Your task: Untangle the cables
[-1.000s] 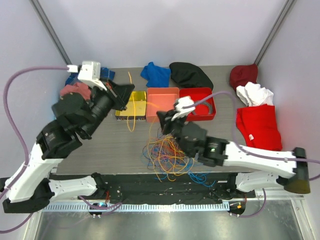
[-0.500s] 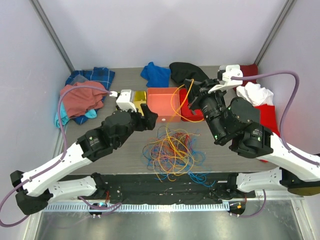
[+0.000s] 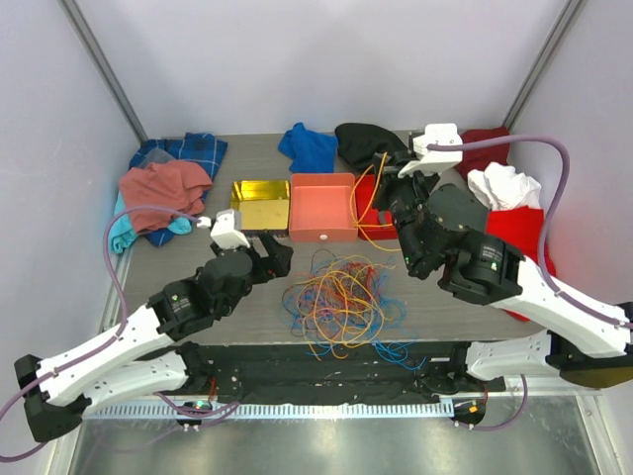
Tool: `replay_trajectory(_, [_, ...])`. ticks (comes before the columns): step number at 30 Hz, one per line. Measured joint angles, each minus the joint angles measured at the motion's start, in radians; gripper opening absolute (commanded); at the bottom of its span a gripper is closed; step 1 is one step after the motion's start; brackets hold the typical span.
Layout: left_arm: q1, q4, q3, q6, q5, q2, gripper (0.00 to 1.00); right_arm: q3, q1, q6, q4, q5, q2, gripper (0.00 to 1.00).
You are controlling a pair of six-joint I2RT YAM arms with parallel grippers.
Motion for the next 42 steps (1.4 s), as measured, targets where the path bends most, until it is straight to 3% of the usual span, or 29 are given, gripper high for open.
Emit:
replay_trajectory(10, [0.0, -0.085, -0.219, -0.211, -0.013, -0.193, 0.77, 0.028, -0.277, 0.098, -0.043, -0.176, 0.133, 0.01])
replay_trajectory(20, [0.0, -0.149, -0.253, -0.254, 0.013, -0.277, 0.74, 0.246, -0.452, 0.196, -0.082, -0.404, 0.476, 0.01])
replay_trajectory(28, [0.0, -0.186, -0.288, -0.269, 0.011, -0.348, 0.74, 0.295, -0.513, 0.216, -0.1, -0.458, 0.669, 0.01])
replay_trajectory(42, [0.0, -0.197, -0.295, -0.269, 0.012, -0.302, 0.74, 0.309, -0.54, 0.235, -0.002, -0.528, 0.809, 0.01])
